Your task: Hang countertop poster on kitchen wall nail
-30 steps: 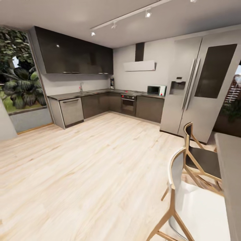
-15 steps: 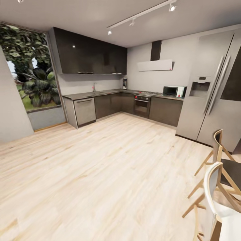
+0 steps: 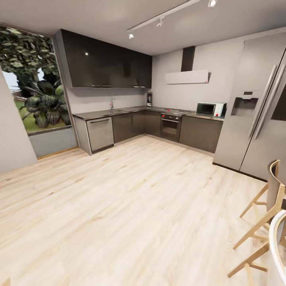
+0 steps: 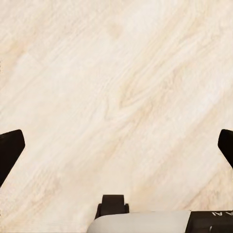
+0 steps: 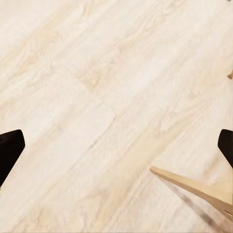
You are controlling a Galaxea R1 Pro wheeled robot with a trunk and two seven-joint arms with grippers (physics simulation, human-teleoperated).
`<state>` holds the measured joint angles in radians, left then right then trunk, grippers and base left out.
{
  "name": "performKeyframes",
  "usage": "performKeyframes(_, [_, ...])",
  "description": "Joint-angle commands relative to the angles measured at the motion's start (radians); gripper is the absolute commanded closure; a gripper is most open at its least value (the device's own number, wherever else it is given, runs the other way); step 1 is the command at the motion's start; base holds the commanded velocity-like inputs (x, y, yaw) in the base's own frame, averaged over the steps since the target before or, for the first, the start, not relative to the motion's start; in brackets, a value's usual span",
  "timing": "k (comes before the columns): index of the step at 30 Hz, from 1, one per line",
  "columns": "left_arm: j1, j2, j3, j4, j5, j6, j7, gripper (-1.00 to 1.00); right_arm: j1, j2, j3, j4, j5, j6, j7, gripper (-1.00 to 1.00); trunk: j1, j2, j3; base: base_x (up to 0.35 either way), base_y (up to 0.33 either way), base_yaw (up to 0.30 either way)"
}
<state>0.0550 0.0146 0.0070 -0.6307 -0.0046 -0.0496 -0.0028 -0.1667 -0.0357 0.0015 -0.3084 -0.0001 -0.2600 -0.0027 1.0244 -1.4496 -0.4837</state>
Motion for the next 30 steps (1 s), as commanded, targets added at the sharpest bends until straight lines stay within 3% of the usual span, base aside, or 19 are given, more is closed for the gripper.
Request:
performKeyframes(1, [0.000,0.001,0.001,-0.001,0.000,-0.002,0.000,-1.00,-0.001,0.000,0.000,0.001,0.000,-0.003,-0.001,-1.00,0.001,0.000,-0.001,0.337,0.000,0.000])
performKeyframes(18, [0.000,0.005,0.001,0.000,0.001,-0.003,-0.002,-1.00,-0.001,0.000,0.005,0.005,0.004,-0.001,0.000,-1.00,0.001,0.000,-0.001,0.339,0.010,0.000])
performKeyframes(30, [0.000,0.005,0.002,0.000,0.002,-0.002,-0.003,-1.00,-0.001,-0.001,0.005,0.005,0.005,-0.001,0.000,-1.00,0.001,0.000,-0.001,0.320,0.166,0.000])
